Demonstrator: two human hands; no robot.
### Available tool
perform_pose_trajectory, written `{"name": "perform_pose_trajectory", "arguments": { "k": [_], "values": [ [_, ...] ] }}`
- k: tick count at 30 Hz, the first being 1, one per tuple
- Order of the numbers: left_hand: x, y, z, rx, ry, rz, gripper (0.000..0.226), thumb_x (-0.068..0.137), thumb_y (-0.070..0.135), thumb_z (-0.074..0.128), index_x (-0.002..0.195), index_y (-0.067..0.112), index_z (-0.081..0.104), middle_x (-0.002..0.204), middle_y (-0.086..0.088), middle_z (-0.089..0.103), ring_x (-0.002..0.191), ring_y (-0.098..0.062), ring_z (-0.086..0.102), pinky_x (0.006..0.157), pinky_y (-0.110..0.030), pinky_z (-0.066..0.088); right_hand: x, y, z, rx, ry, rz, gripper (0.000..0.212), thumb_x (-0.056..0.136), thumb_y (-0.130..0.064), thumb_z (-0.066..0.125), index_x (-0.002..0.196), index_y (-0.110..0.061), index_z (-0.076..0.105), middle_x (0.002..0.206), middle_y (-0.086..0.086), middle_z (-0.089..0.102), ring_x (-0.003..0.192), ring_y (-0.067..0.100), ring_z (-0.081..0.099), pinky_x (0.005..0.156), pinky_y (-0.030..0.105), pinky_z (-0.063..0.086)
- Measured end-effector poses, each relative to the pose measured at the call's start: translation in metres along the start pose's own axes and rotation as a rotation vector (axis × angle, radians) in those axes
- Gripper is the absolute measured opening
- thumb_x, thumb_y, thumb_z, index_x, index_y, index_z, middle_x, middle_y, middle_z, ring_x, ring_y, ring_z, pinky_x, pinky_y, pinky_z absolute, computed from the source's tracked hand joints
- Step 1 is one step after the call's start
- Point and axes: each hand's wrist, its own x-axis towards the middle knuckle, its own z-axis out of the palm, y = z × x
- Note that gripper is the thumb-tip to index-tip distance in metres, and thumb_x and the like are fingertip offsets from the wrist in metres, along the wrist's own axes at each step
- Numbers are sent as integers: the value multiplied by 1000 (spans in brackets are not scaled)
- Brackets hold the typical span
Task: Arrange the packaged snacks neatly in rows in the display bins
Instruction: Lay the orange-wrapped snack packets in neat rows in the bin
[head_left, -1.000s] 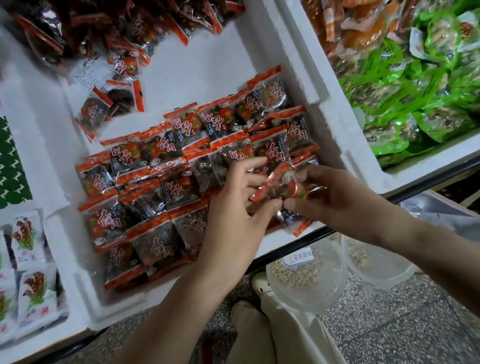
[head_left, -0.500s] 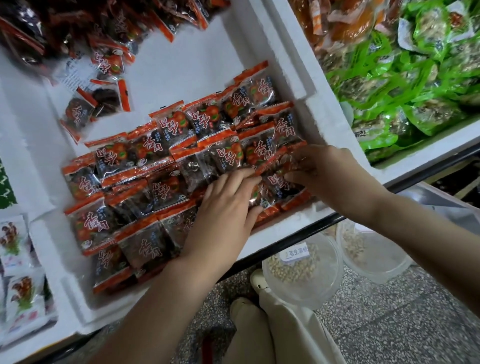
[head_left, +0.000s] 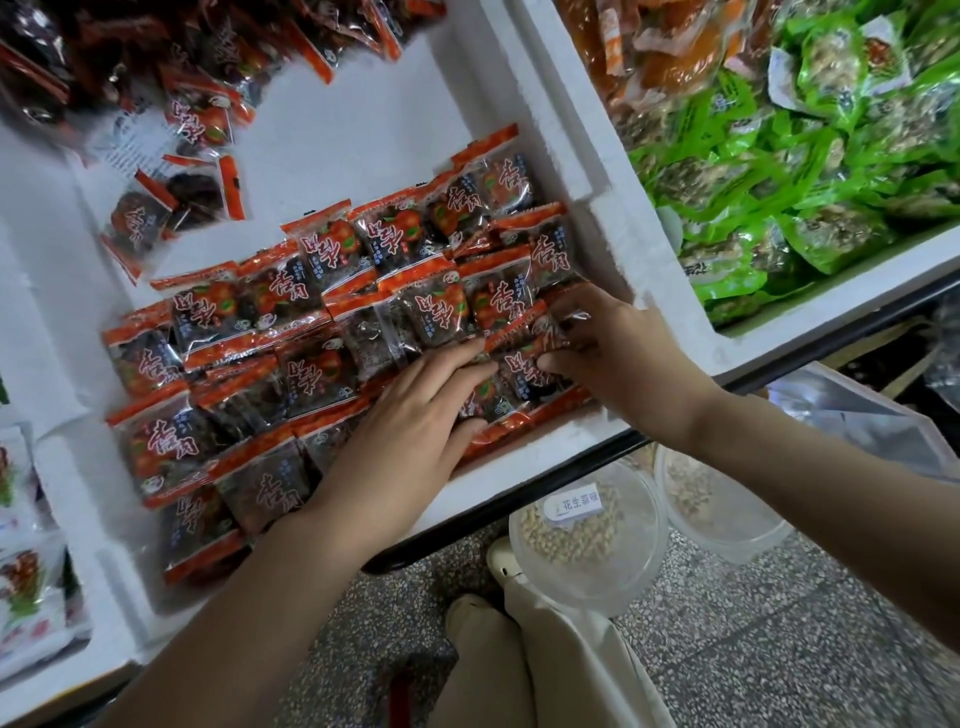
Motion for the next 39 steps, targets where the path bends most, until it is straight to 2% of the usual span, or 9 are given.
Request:
{"name": "perform_pose_trajectory", "arguments": {
  "k": [3, 8, 12, 18, 23, 29, 33, 35, 39],
  "values": [
    [0, -5, -1, 3, -6, 34, 49, 95, 26, 49, 143, 27, 37, 150, 17, 22, 133, 6, 14, 110, -22, 9, 0, 1, -1, 34, -5, 31, 38, 84, -20, 69, 117, -13, 53, 93, 0, 56, 92, 17, 58, 62, 17, 38],
    [0, -8, 1, 68, -12, 68, 49, 94, 32, 44, 142, 24, 38, 151, 10, 27, 139, -5, 17, 114, -31, 10, -6, -1, 0, -221, 50, -104, 34, 84, -20, 68, 113, -12, 52, 95, 7, 66, 88, 28, 61, 77, 35, 47],
    [-1, -10, 1, 186, 53, 100, 46, 91, 34, 47, 135, 20, 48, 144, 2, 42, 133, -15, 24, 107, -40, 20, -5, -1, -4, -3, 79, 29, 19, 82, -15, 71, 97, -15, 60, 73, -6, 59, 66, 5, 54, 55, 9, 40],
    [-3, -11, 0, 194, 86, 122, 45, 87, 24, 61, 131, 16, 53, 137, -4, 46, 120, -17, 31, 100, -44, 37, -2, -2, 1, -207, 20, -55, 28, 84, -15, 67, 108, -10, 53, 94, 9, 67, 88, 27, 61, 74, 33, 46],
    [-3, -8, -3, 204, 25, 132, 47, 95, 30, 51, 140, 21, 43, 145, 2, 34, 125, -11, 21, 106, -33, 25, -18, -4, 4, -613, 161, -301, 47, 81, -5, 68, 123, -12, 47, 113, 12, 48, 100, 32, 52, 74, 39, 47],
    [-1, -5, -6, 245, -25, 132, 50, 101, 33, 37, 148, 26, 23, 151, 8, 16, 130, -9, 9, 107, -26, 9, -19, 0, 1, -716, 8, -409, 59, 78, 2, 68, 127, -27, 53, 120, 5, 51, 102, 25, 53, 79, 40, 54],
    [-4, -2, -13, 210, -45, 125, 50, 100, 33, 39, 147, 27, 24, 153, 8, 13, 136, -10, 7, 112, -27, 5, -22, -9, -6, -811, 29, -476, 37, 74, -11, 75, 108, -20, 65, 97, 5, 62, 80, 25, 66, 50, 28, 50],
    [-8, -4, -20, 189, 32, 141, 49, 99, 36, 42, 145, 26, 32, 152, 6, 20, 137, -12, 12, 113, -29, 9, -18, -19, -8, -826, 76, -546, 16, 85, -23, 61, 98, -18, 67, 87, 2, 63, 77, 24, 67, 50, 29, 50],
    [-10, -29, -50, 175, 251, 51, 40, 97, 33, 42, 134, 20, 47, 140, 1, 41, 130, -16, 35, 111, -33, 21, 12, -55, -2, -753, 114, -624, 24, 90, -27, 52, 108, -13, 60, 93, 4, 63, 76, 25, 66, 49, 29, 47]
  ]
}}
